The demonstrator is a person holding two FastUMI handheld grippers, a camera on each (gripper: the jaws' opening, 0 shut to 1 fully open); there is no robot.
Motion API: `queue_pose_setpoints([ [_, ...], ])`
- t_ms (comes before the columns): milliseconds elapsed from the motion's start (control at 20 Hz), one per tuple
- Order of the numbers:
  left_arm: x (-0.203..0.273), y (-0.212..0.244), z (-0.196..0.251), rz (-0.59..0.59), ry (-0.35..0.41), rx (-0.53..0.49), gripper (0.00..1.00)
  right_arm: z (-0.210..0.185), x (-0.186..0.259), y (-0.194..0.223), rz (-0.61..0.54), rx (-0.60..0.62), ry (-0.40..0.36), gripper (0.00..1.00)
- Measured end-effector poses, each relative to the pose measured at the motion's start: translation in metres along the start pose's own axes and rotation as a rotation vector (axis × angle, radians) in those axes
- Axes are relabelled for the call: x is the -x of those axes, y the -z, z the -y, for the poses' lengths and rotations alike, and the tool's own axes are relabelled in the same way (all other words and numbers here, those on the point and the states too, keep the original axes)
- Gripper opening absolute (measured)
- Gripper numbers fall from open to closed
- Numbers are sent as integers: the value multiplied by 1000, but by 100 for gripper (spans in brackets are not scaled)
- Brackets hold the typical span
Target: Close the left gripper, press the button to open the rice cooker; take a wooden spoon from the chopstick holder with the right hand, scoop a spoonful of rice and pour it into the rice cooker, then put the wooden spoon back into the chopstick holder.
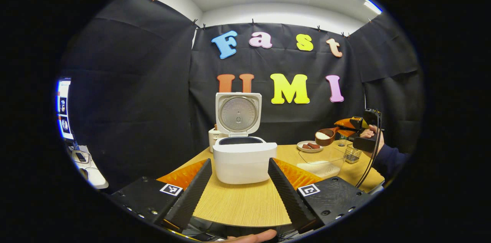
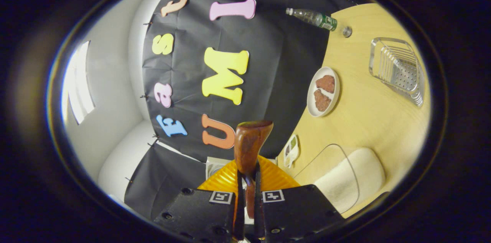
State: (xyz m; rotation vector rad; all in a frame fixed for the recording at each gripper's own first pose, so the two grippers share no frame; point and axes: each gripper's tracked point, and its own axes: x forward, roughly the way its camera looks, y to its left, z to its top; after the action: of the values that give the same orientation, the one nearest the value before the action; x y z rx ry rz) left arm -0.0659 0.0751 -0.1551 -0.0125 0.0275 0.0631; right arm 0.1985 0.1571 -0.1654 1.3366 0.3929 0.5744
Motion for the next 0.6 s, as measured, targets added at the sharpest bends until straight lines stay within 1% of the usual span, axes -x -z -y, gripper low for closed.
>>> queue_pose_setpoints([
  [150,6,-2,-11,8,-14,7,94,-36,-16,21,-32,7,-41,14],
  [250,10,-5,-20,19,-24,10,94,-56,-26,38,-57,13,-54,14],
  [400,14,-7,-31,37,-31,18,94,-84,-45,68,-95,65,-77,14],
  [600,23,-4,-59,40,-67,36,94,-104,-77,116,-150,114,-63,14],
])
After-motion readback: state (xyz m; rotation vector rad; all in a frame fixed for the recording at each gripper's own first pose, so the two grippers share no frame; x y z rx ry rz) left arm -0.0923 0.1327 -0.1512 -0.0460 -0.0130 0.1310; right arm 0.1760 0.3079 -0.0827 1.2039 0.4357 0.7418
